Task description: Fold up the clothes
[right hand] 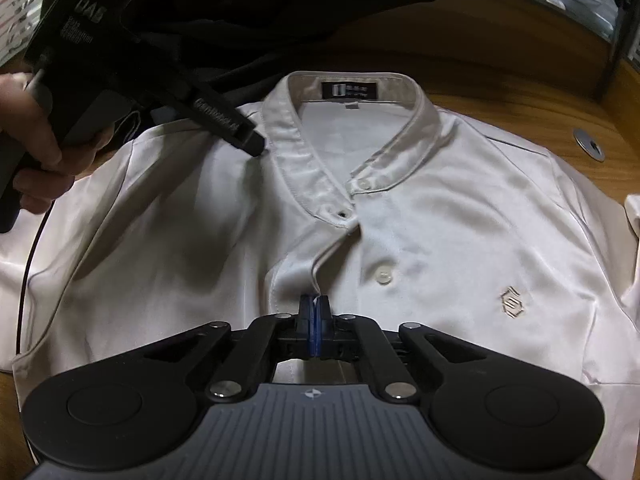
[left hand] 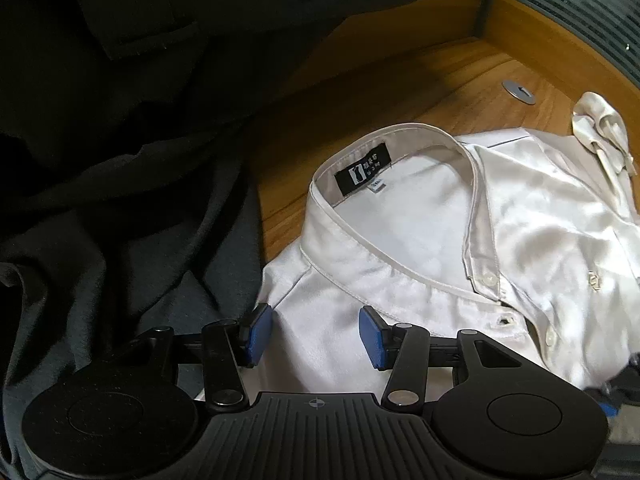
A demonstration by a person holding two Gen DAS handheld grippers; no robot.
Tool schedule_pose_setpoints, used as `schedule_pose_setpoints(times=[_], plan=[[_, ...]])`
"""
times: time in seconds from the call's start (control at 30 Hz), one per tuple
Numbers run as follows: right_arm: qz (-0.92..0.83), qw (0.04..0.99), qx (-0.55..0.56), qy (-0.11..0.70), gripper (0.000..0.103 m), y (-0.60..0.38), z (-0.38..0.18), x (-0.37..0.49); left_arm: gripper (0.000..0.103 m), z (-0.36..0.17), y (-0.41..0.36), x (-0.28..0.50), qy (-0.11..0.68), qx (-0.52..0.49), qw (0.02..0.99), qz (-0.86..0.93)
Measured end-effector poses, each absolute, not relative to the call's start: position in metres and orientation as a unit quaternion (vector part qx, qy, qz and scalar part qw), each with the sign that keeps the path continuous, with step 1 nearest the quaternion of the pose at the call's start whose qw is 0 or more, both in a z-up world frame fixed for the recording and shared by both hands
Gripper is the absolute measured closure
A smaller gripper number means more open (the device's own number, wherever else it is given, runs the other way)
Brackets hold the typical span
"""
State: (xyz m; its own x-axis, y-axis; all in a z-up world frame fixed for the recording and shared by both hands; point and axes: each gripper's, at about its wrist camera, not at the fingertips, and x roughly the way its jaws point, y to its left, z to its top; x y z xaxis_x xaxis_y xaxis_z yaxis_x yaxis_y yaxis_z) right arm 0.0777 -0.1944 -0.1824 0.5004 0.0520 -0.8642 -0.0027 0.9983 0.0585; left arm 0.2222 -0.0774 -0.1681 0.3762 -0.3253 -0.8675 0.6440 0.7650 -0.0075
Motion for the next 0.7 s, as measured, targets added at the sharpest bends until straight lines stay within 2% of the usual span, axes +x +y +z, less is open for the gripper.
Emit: schedule_pose_setpoints(times=[0.27, 0.3, 0.33, 0.4, 0.67, 0.7], plan=[[-0.013, 0.866, 0.017, 0.5, 0.101, -0.226, -0.169, 0.081, 0.054, -0.167, -0.073, 0.226, 0.474, 0.161, 0.824, -0.264], [-0.009, 0.868, 0.015, 0.497, 0.097, -0.228, -0.165, 0.083, 0.055, -0.167, -0.073, 0.226, 0.476, 0.16, 0.824, -0.261], [-0.004, 0.871, 0.013, 0.491, 0.086, -0.23, -0.162, 0.088, 0.055, -0.166, -0.072, 0.227, 0.478, 0.159, 0.824, -0.258], [0.011, 0.874, 0.01, 0.485, 0.078, -0.234, -0.157, 0.099, 0.055, -0.166, -0.072, 0.227, 0.48, 0.157, 0.825, -0.254], [0.053, 0.861, -0.056, 0.502, 0.078, -0.224, -0.184, 0.154, 0.055, -0.148, -0.074, 0.211, 0.456, 0.14, 0.826, -0.301], [0.053, 0.859, -0.057, 0.507, 0.086, -0.224, -0.189, 0.158, 0.054, -0.145, -0.075, 0.206, 0.453, 0.139, 0.822, -0.315]])
